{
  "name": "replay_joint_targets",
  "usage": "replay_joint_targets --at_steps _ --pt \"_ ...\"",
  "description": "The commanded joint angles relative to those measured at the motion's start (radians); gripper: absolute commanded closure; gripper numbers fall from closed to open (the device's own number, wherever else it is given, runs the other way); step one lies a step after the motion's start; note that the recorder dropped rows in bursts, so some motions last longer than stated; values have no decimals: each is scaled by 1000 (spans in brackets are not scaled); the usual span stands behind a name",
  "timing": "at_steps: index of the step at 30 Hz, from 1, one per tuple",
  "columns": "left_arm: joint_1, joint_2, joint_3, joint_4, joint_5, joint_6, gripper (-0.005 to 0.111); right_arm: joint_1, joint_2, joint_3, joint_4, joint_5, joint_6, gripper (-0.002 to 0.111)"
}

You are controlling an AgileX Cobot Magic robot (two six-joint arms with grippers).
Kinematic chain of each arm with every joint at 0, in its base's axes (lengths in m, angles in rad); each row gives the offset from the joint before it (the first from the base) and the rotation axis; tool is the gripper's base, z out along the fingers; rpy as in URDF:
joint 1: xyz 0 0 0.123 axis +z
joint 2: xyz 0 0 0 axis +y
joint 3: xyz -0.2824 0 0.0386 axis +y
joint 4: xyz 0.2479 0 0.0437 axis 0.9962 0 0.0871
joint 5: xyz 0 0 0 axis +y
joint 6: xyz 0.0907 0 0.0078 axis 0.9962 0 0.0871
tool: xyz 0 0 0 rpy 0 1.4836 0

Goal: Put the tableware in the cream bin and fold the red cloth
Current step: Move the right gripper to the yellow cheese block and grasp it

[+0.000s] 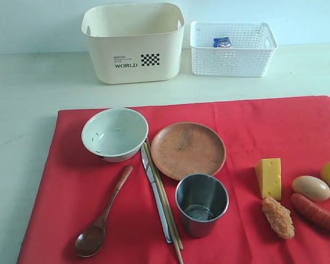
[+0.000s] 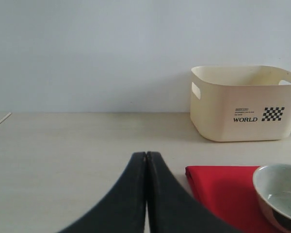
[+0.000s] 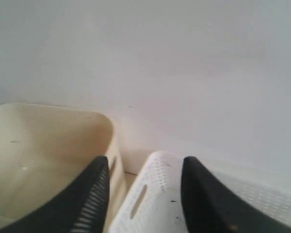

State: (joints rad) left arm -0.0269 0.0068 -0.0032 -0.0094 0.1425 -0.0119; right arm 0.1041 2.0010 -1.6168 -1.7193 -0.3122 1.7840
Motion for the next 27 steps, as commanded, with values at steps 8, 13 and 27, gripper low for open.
replay_joint_targets --at_steps 8,13,27 --pt "1 -7 3 -12 -2 -3 106 -2 -425 404 -25 81 15 108" --pt "1 -7 3 -12 -2 -3 106 -2 -608 655 -25 184 23 108" --pt "1 -7 3 -12 -2 -3 106 0 -1043 1200 79 25 -3 108"
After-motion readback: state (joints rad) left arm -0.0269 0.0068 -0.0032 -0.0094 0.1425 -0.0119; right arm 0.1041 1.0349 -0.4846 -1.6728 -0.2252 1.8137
